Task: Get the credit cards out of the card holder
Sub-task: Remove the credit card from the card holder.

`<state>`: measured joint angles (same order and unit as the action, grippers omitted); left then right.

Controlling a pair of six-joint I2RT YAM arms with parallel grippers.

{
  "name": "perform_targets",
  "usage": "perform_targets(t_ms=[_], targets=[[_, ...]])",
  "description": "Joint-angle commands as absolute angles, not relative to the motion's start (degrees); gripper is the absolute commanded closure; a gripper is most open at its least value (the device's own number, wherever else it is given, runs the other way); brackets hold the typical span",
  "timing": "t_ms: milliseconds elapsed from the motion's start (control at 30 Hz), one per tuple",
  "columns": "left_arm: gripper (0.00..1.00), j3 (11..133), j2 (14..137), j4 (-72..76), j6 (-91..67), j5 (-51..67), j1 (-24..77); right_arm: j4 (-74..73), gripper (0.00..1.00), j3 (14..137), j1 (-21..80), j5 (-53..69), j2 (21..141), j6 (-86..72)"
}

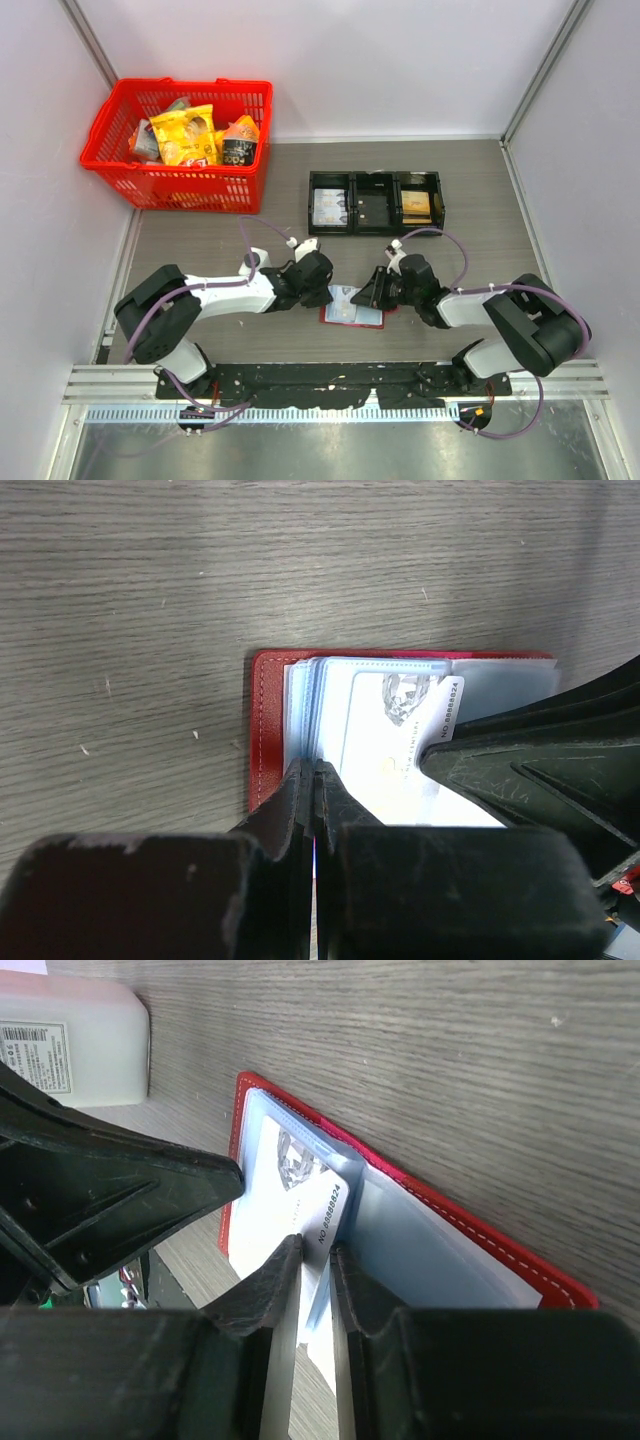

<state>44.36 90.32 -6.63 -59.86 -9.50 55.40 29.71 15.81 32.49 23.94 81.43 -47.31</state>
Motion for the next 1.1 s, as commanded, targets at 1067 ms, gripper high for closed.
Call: perform_targets(t_ms=[1067], targets=[[1.00, 41.48, 94.39, -7.38, -61.96, -8.17, 55.55, 30.78, 0.99, 9.67, 25.14, 33.05, 75.42, -48.25]])
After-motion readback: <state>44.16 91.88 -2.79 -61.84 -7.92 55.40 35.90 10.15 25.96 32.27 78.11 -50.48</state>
